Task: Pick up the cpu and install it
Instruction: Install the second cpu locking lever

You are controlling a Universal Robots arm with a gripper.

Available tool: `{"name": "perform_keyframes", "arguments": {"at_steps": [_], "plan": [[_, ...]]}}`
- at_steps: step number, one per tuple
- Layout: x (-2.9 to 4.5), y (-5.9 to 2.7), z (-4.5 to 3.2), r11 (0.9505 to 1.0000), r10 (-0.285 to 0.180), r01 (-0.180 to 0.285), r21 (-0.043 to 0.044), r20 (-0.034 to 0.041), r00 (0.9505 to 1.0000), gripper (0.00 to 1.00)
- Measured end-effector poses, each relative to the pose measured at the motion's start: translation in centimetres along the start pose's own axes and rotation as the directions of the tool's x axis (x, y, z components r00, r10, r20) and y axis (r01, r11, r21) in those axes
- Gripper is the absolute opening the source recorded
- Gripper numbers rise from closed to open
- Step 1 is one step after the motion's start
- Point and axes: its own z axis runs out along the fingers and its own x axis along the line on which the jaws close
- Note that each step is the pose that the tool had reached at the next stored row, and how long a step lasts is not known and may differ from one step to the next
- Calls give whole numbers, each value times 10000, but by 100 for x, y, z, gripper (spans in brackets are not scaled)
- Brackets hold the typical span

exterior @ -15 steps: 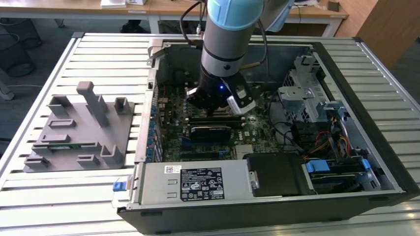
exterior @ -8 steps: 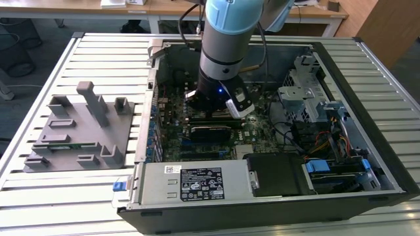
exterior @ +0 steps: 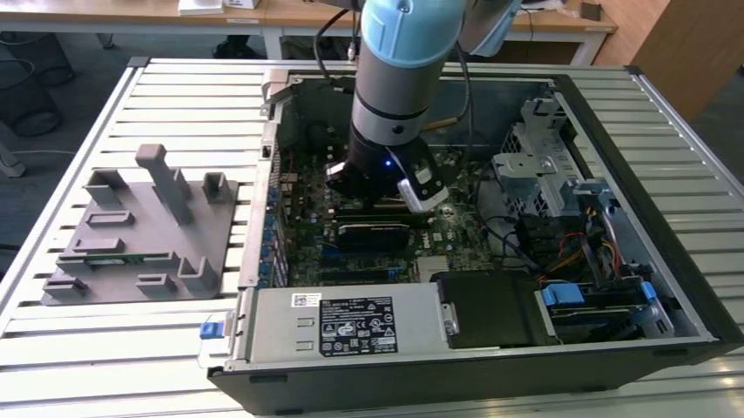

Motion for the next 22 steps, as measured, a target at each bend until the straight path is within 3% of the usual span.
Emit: {"name": "perform_keyframes", "arguments": {"at_steps": [4, 13, 22], "plan": [[4, 5, -25, 10000, -1, 1, -11, 2, 10000, 11], [20, 48, -293, 10000, 0, 0, -9, 1, 10000, 11], [33, 77, -476, 10000, 0, 0, -9, -2, 10000, 11]]}}
